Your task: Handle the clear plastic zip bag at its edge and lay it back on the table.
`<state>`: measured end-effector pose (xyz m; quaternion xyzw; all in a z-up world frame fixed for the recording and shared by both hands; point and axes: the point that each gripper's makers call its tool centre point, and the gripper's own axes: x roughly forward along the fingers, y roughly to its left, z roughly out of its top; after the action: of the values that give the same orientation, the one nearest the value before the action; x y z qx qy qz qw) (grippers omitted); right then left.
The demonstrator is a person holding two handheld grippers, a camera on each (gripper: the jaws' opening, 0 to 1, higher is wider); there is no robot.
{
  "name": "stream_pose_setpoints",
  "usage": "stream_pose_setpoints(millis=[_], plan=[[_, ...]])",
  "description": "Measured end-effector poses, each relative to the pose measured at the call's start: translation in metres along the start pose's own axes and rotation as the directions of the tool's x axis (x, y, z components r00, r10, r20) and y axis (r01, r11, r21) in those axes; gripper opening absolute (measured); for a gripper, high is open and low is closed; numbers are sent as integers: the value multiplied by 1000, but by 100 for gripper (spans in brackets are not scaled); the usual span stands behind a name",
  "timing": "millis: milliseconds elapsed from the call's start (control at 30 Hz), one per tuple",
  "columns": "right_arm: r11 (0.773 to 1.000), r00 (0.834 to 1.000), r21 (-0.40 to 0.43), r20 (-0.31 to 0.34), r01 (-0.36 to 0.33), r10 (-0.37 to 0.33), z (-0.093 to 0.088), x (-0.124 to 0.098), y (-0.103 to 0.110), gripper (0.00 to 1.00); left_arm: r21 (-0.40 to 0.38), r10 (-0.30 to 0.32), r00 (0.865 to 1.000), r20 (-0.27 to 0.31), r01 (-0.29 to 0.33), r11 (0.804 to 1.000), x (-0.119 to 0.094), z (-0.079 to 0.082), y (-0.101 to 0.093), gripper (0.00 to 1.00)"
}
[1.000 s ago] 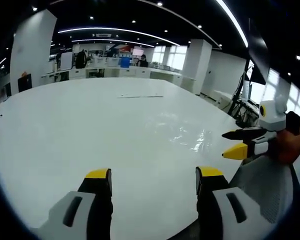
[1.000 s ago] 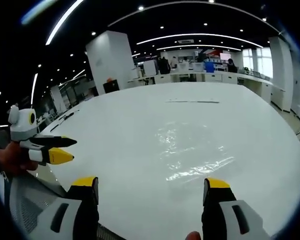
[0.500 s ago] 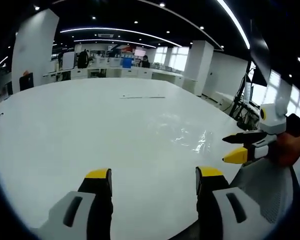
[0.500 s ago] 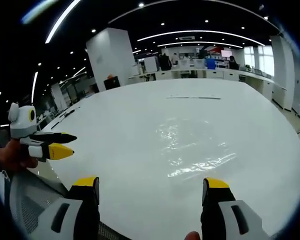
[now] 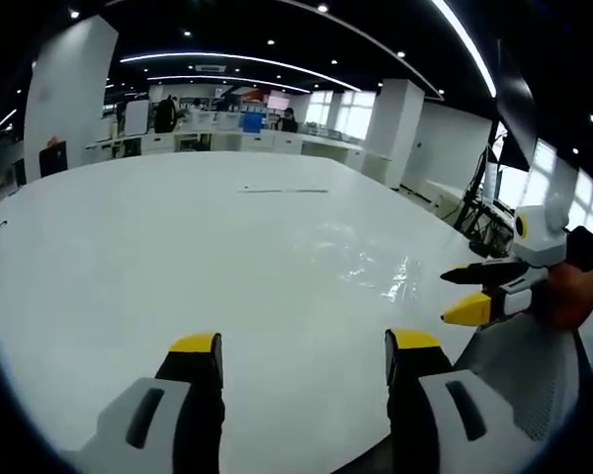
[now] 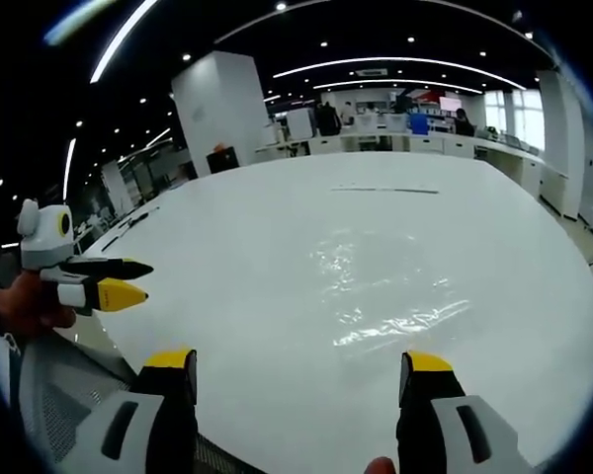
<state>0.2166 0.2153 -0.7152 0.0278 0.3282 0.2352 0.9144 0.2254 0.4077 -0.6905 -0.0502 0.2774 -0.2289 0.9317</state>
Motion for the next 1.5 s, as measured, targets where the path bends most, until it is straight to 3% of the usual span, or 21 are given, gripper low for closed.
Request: stream_pose_setpoints(millis=[500,833,967,1200,1500], plan=[[1000,1000,7,-29,-1,1,0,10,-7,82,-4,-1,1000,-21,1,1000,1,-4,0,63],[1000,1000,5,-13,13,-13,34,33,-33,80,-11,7,1000,-24,-8,1000,-3,-1,-2,62],[999,1000,-31,-14,12,-12,51,43,-39,79,-8,8,999,-31,-8,1000,-3,-2,-3,61],[998,1000,-63,1,1,-1,81,73,-56,79,-7,15,999,-34,-15,1000,-1,-4,0,60],[996,1000,-87,-3,0,-1,105,101,-68,79,-19,28,999,-37,-28,999,0,-5,5,60]])
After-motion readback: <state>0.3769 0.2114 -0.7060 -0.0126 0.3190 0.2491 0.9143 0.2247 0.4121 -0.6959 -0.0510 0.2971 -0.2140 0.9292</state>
